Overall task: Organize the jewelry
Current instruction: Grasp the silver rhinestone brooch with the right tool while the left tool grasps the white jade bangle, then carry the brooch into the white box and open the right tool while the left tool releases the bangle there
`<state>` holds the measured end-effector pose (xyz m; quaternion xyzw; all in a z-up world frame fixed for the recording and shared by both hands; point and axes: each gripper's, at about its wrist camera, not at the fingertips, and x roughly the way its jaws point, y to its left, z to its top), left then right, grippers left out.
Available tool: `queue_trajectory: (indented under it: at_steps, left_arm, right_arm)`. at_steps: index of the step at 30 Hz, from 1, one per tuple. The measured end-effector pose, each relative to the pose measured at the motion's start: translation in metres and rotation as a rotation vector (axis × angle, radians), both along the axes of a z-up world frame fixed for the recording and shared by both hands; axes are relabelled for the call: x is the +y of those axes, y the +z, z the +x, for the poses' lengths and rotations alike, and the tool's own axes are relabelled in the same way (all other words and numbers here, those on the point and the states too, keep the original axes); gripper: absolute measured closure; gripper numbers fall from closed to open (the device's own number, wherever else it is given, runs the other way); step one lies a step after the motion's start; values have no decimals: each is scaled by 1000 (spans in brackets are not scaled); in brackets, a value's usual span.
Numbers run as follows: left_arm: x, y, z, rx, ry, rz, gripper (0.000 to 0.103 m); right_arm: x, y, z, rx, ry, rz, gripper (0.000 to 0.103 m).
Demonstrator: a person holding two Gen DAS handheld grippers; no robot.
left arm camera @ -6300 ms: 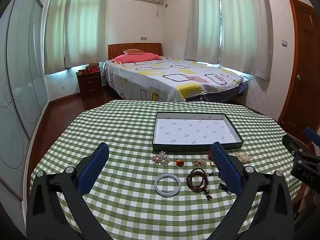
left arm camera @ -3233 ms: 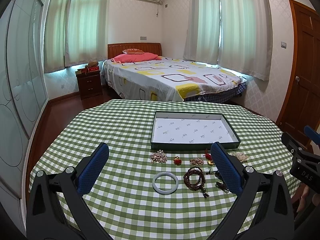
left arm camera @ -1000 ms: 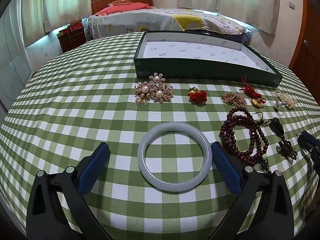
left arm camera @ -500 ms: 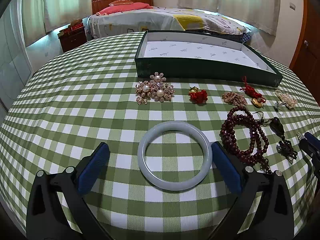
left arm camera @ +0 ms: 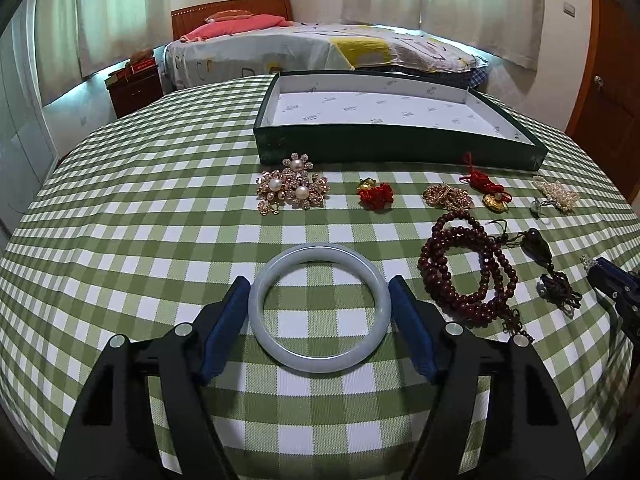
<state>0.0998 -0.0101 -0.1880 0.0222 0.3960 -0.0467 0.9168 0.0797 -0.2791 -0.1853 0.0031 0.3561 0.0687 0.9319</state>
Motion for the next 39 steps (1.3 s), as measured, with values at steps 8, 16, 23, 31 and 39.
queue_trajectory:
  at_steps: [8, 16, 23, 31, 39]
  left_arm:
    - [2, 8, -3, -21, 18, -3, 34]
    - [2, 34, -1, -76, 13, -9, 34]
    - [-6, 66, 25, -139, 1, -31, 34]
    - [-20, 85, 82, -192, -20, -35, 34]
    - [-26, 65, 154, -124, -9, -46, 34]
  right_arm:
    - [-4, 4, 3, -12, -15, 13, 89]
    - [0, 24, 16, -51, -13, 35, 89]
    - [-1, 56, 50, -119, -20, 63, 89]
    - [4, 85, 107, -177, -14, 45, 89]
    - [2, 65, 171, -103, -23, 49, 89]
